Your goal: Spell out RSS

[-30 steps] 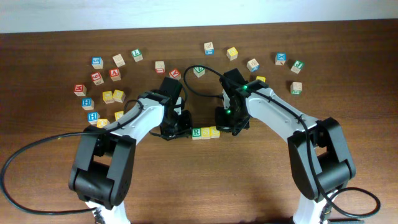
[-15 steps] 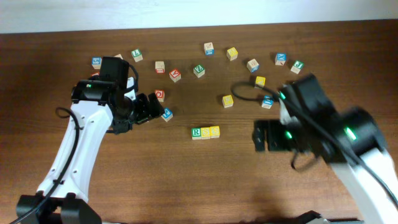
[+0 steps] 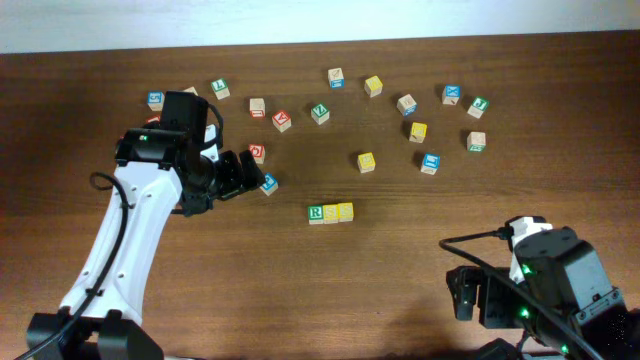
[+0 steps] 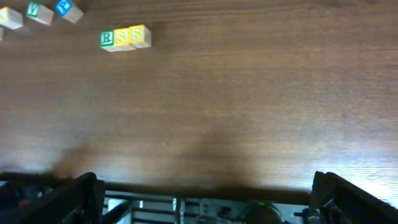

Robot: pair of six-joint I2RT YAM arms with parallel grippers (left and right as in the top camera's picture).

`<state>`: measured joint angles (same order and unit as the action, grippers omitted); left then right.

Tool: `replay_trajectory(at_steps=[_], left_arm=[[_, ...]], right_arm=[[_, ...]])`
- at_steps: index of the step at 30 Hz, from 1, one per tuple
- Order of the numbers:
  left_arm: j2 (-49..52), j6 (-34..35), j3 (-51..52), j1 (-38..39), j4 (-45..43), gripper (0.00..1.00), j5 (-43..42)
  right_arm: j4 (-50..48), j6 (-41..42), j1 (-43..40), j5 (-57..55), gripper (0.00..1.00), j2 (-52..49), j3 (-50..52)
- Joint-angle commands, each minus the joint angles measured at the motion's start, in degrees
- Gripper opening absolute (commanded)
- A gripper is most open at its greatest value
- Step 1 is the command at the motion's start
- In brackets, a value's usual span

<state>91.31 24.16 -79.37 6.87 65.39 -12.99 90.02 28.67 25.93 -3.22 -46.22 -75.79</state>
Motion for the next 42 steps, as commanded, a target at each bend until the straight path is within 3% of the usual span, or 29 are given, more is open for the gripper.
replay_trajectory(at_steps=[1, 3, 5, 14, 20, 23, 26, 31, 35, 37, 42], left_arm=[[-0.50, -0.50, -0.39, -0.17, 0.07, 0.99, 0.63], [-0.50, -0.50, -0.39, -0.17, 0.07, 0.99, 0.61], [-0.50, -0.50, -0.39, -0.17, 0.07, 0.99, 0.61], [-0.50, -0.50, -0.39, -0.17, 0.07, 0.99, 0.61], [-0.50, -0.50, -0.39, -0.17, 0.07, 0.99, 0.61], [-0.50, -0.50, -0.39, -0.17, 0.04, 0.99, 0.61], [-0.50, -0.50, -0.39, -0.17, 0.07, 0.99, 0.61], [-0.50, -0.50, -0.39, -0.17, 0.04, 0.99, 0.61], [-0.50, -0.50, -0.39, -0.17, 0.07, 0.99, 0.63], [-0.50, -0.50, -0.39, -0.17, 0.07, 0.99, 0.63], [-0.50, -0.50, -0.37, -0.17, 0.07, 0.99, 0.61]], right_arm=[[-1.97, -5.42, -1.84, -4.11, 0.98, 0.15, 1.33], [-7.32, -9.90, -6.62, -3.30, 0.98, 2.29, 4.70], [-22.05, -17.40, -11.93, -1.25, 0.98, 10.91, 14.62], [-64.61, -22.49, -13.70, 0.00, 0.98, 36.57, 53.51], [-76.43, -22.93, -18.97, -0.02, 0.98, 45.38, 66.40], [-87.14, -27.65, -20.48, 1.70, 0.98, 46.03, 72.41], [-91.01, -27.63, -21.16, 1.68, 0.98, 46.03, 75.49], [-85.15, -27.63, -24.98, 1.66, 0.98, 46.03, 75.47], [-85.40, -28.50, -25.66, 1.70, 0.98, 46.03, 75.47], [-85.33, -32.94, -25.57, 2.82, 0.98, 46.03, 75.47], [-85.31, -30.93, -25.57, 2.56, 0.98, 46.03, 75.47]])
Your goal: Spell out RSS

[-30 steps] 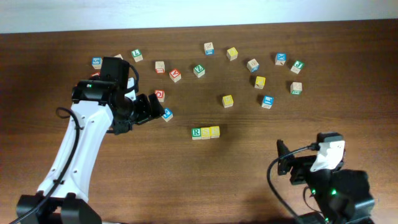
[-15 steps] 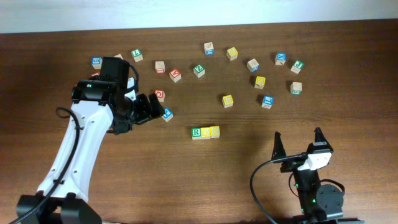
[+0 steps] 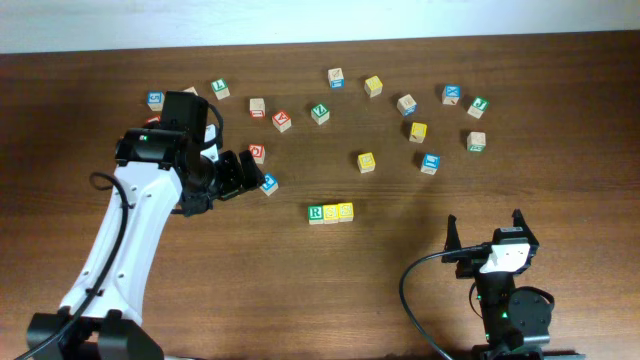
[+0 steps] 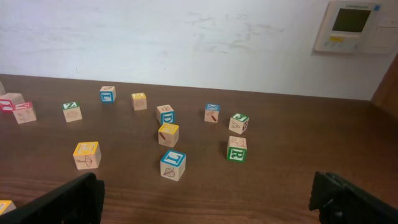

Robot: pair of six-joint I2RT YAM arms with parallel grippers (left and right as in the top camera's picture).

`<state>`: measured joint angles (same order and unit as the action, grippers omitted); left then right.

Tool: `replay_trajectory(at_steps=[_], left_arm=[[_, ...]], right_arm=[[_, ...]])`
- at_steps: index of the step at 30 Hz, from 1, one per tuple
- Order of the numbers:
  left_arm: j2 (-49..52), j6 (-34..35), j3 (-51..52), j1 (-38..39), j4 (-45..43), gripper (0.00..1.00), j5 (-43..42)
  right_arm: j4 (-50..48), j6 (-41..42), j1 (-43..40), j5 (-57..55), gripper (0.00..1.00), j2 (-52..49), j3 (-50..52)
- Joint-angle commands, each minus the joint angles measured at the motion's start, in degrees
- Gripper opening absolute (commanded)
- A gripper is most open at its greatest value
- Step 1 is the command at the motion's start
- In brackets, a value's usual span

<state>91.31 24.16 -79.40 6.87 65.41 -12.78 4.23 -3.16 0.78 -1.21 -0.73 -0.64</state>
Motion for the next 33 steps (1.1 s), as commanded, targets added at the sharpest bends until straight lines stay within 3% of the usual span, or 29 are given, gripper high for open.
replay_trajectory(at_steps=[1, 21, 24, 28, 33], left_arm=[[-0.50, -0.50, -0.37, -0.17, 0.04, 0.99, 0.42], [-0.50, -0.50, -0.37, -0.13, 0.02, 0.99, 0.63], [-0.50, -6.08, -0.37, -0.17, 2.40, 0.99, 6.45], [-9.25, -8.74, 3.21, 0.63, 0.09, 0.99, 9.20], [-30.29, -19.98, 21.53, 0.57, -12.26, 0.99, 9.01]], right_arm=[[0.48, 1.09, -0.42, 0.57, 0.98, 0.55, 0.33], [0.46, 2.56, -0.42, 0.59, 0.98, 0.52, 0.33], [0.46, 2.56, -0.42, 0.59, 0.98, 0.52, 0.33], [0.44, 2.56, -0.42, 0.57, 0.98, 0.52, 0.33], [0.44, 2.56, -0.42, 0.59, 0.98, 0.52, 0.33]])
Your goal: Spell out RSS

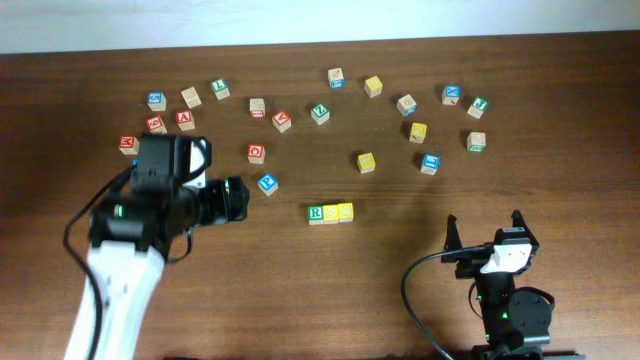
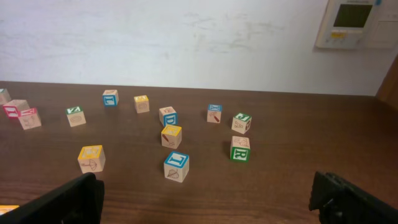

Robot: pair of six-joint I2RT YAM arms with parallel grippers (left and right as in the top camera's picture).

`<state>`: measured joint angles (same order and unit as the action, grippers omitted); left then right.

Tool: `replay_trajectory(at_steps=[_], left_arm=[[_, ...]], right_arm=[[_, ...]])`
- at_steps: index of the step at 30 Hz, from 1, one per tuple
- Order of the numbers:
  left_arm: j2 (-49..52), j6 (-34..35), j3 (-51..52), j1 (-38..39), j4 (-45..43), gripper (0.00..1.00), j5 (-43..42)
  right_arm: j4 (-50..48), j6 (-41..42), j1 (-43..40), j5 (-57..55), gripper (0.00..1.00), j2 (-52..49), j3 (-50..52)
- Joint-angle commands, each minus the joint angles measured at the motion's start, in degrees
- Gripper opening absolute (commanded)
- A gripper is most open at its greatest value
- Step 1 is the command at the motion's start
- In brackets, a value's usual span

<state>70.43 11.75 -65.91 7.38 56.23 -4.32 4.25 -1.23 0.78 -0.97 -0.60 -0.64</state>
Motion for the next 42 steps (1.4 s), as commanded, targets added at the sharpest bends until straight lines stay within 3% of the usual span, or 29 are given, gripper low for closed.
replay_trajectory(at_steps=[1, 2, 5, 11, 21, 27, 31, 34, 36, 42], left_arm=[[-13.38, -7.80, 10.60, 0.07, -4.20, 0.99, 0.70], [-23.91, -7.78, 15.43, 0.07, -4.96, 0.99, 0.74], [-42.29, -7.78, 18.40, 0.07, -3.91, 0.99, 0.74], [-54.69, -8.85, 23.61, -3.65, -4.61, 0.99, 1.22], [-69.31, -10.51, 50.14, -11.93, -41.16, 0.99, 1.16], [-70.16, -10.05, 63.78, -12.28, -66.16, 0.99, 1.14], [-70.16, -12.72, 65.44, -12.33, -63.58, 0.99, 1.14], [-70.16, -12.63, 65.44, -11.67, -56.17, 0.99, 1.16], [-70.16, -7.74, 65.44, -9.92, -51.58, 0.99, 5.33], [-70.14, -8.46, 65.44, -9.33, -51.45, 0.99, 6.08]], right_arm=[[0.42, 0.63, -0.42, 0.35, 0.98, 0.39, 0.33], [0.42, 0.63, -0.42, 0.33, 0.98, 0.39, 0.33], [0.42, 0.63, -0.42, 0.33, 0.98, 0.39, 0.33], [0.42, 0.63, -0.42, 0.33, 0.98, 0.39, 0.33], [0.42, 0.63, -0.42, 0.35, 0.98, 0.39, 0.33], [0.42, 0.63, -0.42, 0.33, 0.98, 0.39, 0.33], [0.42, 0.63, -0.42, 0.35, 0.98, 0.39, 0.33], [0.42, 0.63, -0.42, 0.33, 0.98, 0.39, 0.33], [0.42, 0.63, -0.42, 0.33, 0.98, 0.39, 0.33], [0.42, 0.63, -0.42, 0.35, 0.98, 0.39, 0.33]])
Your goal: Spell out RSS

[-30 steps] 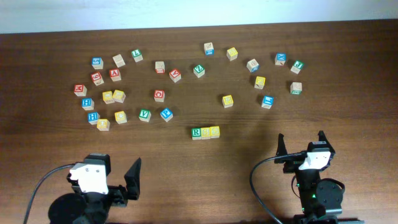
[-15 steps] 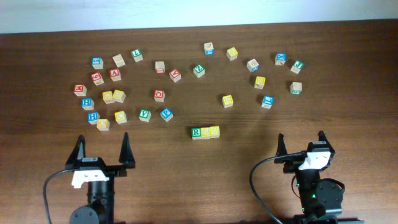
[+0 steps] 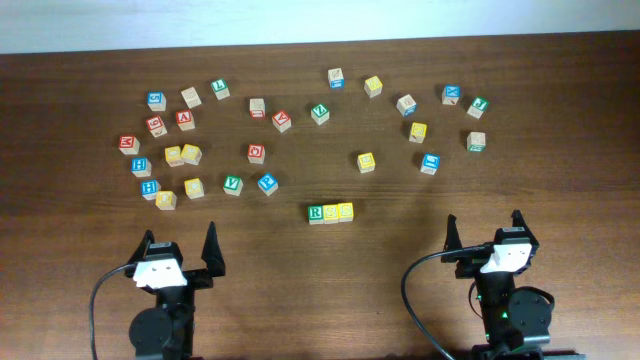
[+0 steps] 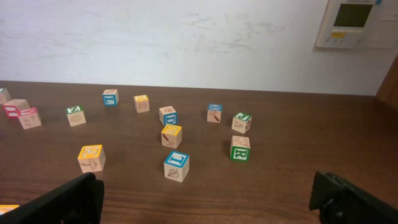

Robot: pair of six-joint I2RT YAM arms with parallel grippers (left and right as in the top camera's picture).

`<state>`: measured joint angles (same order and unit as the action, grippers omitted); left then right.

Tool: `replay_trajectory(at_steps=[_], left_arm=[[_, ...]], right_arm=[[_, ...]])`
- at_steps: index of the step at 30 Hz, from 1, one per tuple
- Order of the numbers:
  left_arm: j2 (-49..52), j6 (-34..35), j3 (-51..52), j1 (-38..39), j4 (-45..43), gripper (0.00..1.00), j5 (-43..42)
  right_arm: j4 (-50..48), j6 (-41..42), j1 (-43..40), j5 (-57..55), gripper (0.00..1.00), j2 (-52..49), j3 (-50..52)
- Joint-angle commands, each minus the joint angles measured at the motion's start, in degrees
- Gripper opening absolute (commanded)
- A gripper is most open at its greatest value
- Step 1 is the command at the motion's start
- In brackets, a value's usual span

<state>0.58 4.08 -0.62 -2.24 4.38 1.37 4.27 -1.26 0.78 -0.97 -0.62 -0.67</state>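
Note:
Three blocks stand touching in a row at the table's middle: a green R block [image 3: 315, 213], a yellow S block [image 3: 330, 212] and a second yellow S block [image 3: 345, 211]. My left gripper [image 3: 179, 247] is at the front left, open and empty, well apart from the row. At the front right my right gripper [image 3: 484, 230] is also open and empty. In the right wrist view its dark fingers [image 4: 65, 200] frame the bottom corners, with nothing between them.
Loose letter blocks lie scattered across the back of the table, with a cluster at the left [image 3: 165, 160] and others at the back right [image 3: 418, 132]. A blue-topped block [image 4: 176, 165] and a green block [image 4: 239, 149] are nearest the right wrist camera. A white wall stands behind the table.
My left arm has gone from reaching over the table beside the blue block to being folded at the front left, gripper open. Blocks it covered at the left now show. The right arm has not moved.
The R, S, S row stood the same at every moment. First my left gripper was by the blue block and my right arm was low at the front right. Then the right arm was folded, gripper open. The left arm was then nearer the front, and is now folded.

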Motion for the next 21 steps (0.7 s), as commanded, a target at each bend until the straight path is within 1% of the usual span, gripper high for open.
replay_trajectory(at_steps=[1, 3, 21], left_arm=[[-0.28, -2.64, 0.15, 0.28, 0.46, 0.99, -0.63], [-0.28, -3.93, 0.15, 0.26, 0.48, 0.99, -0.70], [-0.28, -3.91, 0.13, 0.26, 0.44, 0.99, -0.70]], right_arm=[[0.39, 0.66, -0.42, 0.33, 0.98, 0.42, 0.35], [0.39, 0.66, -0.42, 0.35, 0.98, 0.42, 0.35], [0.39, 0.66, -0.42, 0.33, 0.98, 0.42, 0.35]])
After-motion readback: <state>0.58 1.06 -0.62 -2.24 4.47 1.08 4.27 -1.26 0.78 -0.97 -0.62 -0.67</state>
